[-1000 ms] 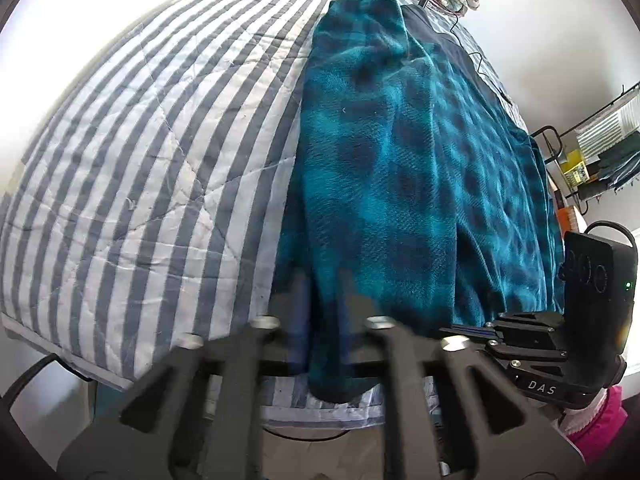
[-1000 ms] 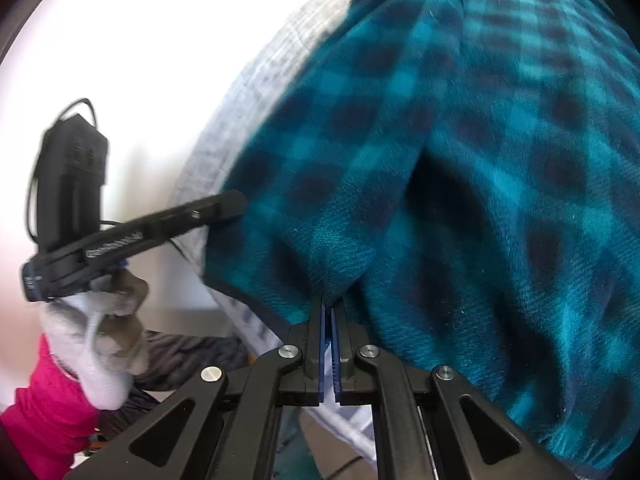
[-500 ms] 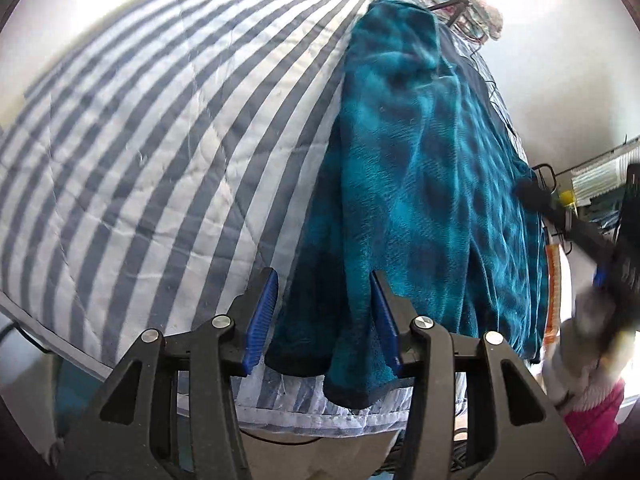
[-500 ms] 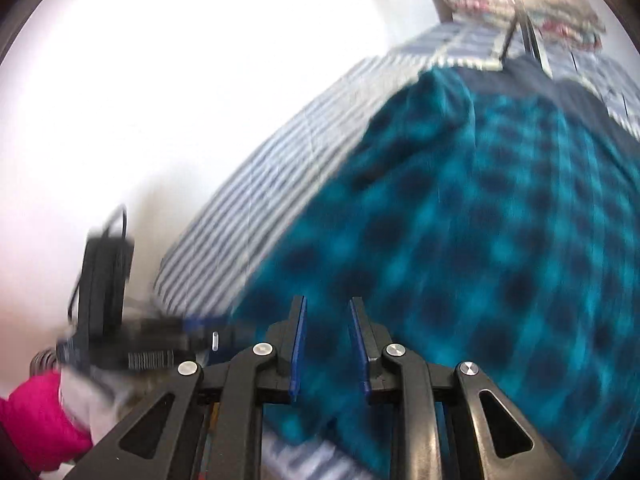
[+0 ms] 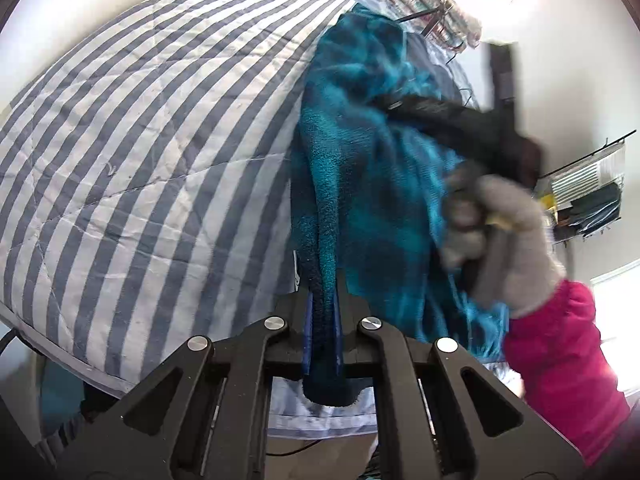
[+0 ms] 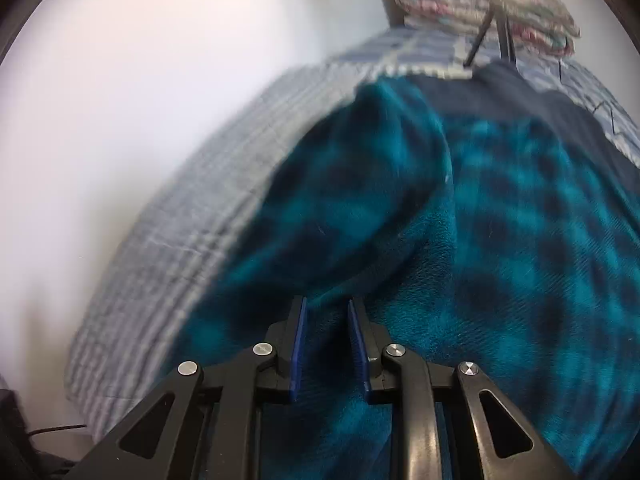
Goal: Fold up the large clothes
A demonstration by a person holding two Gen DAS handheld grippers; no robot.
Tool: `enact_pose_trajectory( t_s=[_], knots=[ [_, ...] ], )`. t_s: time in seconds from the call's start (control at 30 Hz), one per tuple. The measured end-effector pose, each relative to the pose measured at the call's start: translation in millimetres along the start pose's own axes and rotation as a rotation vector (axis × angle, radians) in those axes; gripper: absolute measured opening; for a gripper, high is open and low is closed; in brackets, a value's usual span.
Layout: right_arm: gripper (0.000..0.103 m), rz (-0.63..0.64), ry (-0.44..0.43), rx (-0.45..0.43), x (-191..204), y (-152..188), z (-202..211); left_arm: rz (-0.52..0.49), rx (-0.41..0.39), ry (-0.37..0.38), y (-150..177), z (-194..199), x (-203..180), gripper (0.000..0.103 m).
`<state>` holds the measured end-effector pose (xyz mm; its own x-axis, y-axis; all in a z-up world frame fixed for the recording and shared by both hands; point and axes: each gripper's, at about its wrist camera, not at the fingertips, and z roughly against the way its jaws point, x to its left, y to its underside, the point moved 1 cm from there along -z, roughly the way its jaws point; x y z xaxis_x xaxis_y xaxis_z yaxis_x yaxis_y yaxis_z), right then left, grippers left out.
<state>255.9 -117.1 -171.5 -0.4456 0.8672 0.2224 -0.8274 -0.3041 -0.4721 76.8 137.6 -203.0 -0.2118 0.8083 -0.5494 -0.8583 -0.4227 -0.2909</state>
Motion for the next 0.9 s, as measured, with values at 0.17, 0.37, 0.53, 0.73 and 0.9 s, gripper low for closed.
enact_pose_trajectory(
  t_s=[0.17,0.37,0.53,0.73,0.9],
  knots=[
    [0.031,-0.049,-0.031,0.062,-1,-12,3,-0.072,-0.035,0.007,-1,4,-28,0.005],
    [0.063,-0.029,-0.143,0.1,35,-28,23,-0.126,-0.051,0.007,1,0,-48,0.005],
    [0.064,0.104,-0.044,0.169,79,-26,8,-0.138,-0.049,-0.003,3,-6,-51,0.005],
    [0.06,0.134,0.061,0.228,85,-14,-16,-0.166,-0.054,-0.017,11,-12,-63,0.005],
    [0.023,0.18,0.124,0.218,79,-9,-21,-0.209,-0.062,-0.037,14,-19,-81,0.004]
  ],
)
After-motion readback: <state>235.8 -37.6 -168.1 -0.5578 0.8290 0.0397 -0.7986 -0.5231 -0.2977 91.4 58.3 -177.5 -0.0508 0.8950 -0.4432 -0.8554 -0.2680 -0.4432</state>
